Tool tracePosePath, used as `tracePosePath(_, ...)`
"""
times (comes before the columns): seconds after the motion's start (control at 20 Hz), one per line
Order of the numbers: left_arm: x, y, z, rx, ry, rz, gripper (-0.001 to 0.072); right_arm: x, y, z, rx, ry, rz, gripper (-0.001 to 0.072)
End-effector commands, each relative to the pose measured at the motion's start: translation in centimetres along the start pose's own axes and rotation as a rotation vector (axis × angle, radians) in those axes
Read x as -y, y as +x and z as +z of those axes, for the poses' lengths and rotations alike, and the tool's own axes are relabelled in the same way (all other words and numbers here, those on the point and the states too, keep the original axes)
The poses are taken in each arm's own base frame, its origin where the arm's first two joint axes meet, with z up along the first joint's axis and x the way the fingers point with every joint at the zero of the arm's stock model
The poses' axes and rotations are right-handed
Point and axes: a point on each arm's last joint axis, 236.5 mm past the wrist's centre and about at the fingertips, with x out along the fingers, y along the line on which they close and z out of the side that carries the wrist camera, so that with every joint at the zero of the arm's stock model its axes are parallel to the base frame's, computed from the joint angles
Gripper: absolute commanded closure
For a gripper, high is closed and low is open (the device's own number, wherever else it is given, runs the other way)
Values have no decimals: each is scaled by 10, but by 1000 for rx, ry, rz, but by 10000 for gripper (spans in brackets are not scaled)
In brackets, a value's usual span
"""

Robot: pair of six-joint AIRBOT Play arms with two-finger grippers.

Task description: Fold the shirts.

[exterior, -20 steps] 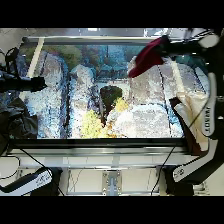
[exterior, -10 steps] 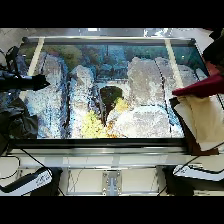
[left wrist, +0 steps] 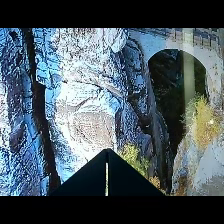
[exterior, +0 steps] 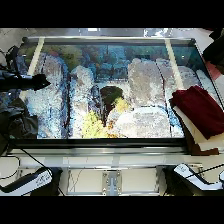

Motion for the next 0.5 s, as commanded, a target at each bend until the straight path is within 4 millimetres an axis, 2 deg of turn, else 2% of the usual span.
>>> tracePosePath(0.0, 0, 0, 0, 1, -1, 0, 695, -103, -63, 31, 254, -106, 386, 699)
tracePosePath(0.05, 0, 0, 0, 0, -1, 0, 695, -150, -99, 39, 355, -200, 557, 699)
tracePosePath(0.1, 0, 0, 0, 0, -2, 0, 695, -196, -136, 35, 437, -322, 717, 699)
tracePosePath(0.15, 0, 0, 0, -1, -23, 0, 695, -232, -162, 24, 477, -432, 832, 699)
tracePosePath(0.2, 0, 0, -1, -5, -68, -1, 695, -265, -177, 7, 493, -543, 911, 699)
tracePosePath(0.3, 0, 0, -1, -3, -135, -1, 694, -314, -179, -28, 483, -724, 979, 698)
tracePosePath(0.35, 0, 0, -1, -3, -134, -1, 694, -334, -171, -43, 478, -808, 978, 698)
tracePosePath(0.45, 0, 0, -1, -3, -134, -1, 694, -358, -145, -56, 490, -911, 891, 698)
